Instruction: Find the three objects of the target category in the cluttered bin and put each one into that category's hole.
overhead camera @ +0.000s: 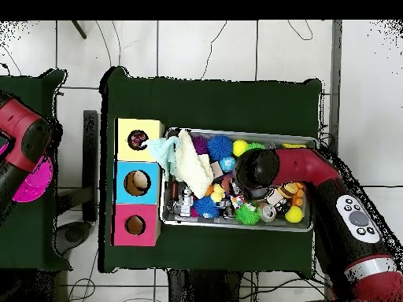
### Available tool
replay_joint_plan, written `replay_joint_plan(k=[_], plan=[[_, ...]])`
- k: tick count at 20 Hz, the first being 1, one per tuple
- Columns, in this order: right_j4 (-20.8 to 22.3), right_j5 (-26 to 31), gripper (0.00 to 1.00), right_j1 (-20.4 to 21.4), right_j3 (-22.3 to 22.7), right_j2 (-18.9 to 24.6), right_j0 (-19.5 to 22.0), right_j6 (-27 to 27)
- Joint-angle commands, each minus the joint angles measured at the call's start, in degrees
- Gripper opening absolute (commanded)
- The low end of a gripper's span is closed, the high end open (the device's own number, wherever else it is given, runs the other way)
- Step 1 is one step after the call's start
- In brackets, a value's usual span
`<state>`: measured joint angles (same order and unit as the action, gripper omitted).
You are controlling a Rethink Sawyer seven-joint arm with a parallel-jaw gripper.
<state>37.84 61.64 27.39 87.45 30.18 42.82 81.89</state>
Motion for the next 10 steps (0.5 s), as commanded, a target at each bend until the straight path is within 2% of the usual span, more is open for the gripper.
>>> replay_joint_plan(k=[1, 4, 10], plan=[[1.30, 5.83, 1.00, -2.62, 1.12, -3.64, -2.14, -3.80], [1.90, 8.29, 1.00, -3.94, -0.65, -5.59, -3.70, -3.62], [1.59, 9.14, 1.00, -4.49, -1.73, -7.03, -5.21, -3.34]])
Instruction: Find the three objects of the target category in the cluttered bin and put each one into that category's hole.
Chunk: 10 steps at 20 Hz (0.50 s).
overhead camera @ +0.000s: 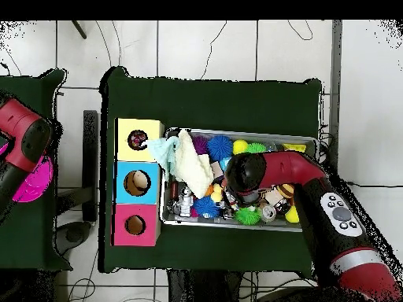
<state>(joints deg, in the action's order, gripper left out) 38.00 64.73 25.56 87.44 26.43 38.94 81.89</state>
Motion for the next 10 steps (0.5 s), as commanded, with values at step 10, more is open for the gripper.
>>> replay_joint_plan(k=[10], plan=[[0.88, 5.71, 1.00, -3.74, -3.70, -3.78, -2.51, -2.89]])
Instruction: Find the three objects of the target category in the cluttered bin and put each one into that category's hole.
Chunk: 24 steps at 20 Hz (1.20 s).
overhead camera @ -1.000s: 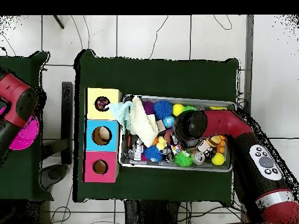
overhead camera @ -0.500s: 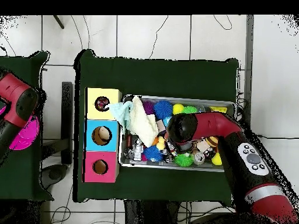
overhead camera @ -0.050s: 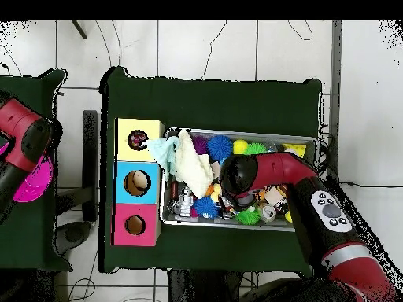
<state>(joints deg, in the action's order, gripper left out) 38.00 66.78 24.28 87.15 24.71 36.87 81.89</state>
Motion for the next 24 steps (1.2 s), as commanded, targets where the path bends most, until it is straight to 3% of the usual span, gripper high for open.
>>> replay_joint_plan(k=[1, 2, 15, 18, 21, 24], plan=[[0.73, 3.37, 1.00, -2.46, -3.46, -1.92, -0.42, -3.08], [0.45, 3.03, 0.00, -2.46, -3.52, -1.83, -0.39, -3.41], [2.42, -1.40, 0.00, -1.42, -2.42, -1.75, -0.38, -3.64], [1.39, -10.37, 0.00, 2.89, 2.23, 1.34, 2.74, -3.80], [-1.84, -13.89, 0.00, 8.71, 7.36, 5.16, 6.66, -6.36], [-2.96, -15.55, 0.00, 11.70, 9.17, 7.24, 8.65, -7.26]])
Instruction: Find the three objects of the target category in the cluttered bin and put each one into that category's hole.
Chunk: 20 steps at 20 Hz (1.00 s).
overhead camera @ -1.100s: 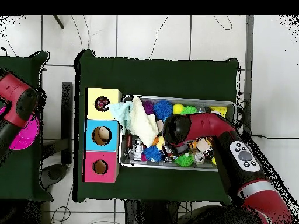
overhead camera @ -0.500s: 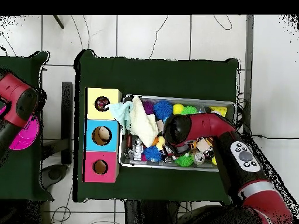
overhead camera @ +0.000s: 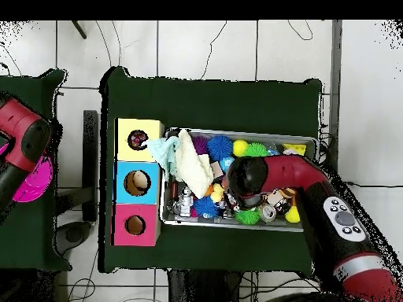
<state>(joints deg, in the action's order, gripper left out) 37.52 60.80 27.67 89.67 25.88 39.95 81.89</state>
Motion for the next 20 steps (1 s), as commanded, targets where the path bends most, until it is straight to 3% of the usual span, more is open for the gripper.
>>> replay_joint_plan(k=[1, 10, 15, 20], plan=[[-2.66, -10.07, 0.00, 9.00, 6.97, 6.55, 6.02, -7.24], [-2.42, -12.36, 0.00, 13.27, 8.21, 7.47, 7.02, -6.61], [-12.42, -11.39, 0.00, 13.94, 13.18, 16.37, 13.93, -10.45], [-14.83, -16.05, 0.00, 15.34, 15.62, 21.51, 16.86, -8.30]])
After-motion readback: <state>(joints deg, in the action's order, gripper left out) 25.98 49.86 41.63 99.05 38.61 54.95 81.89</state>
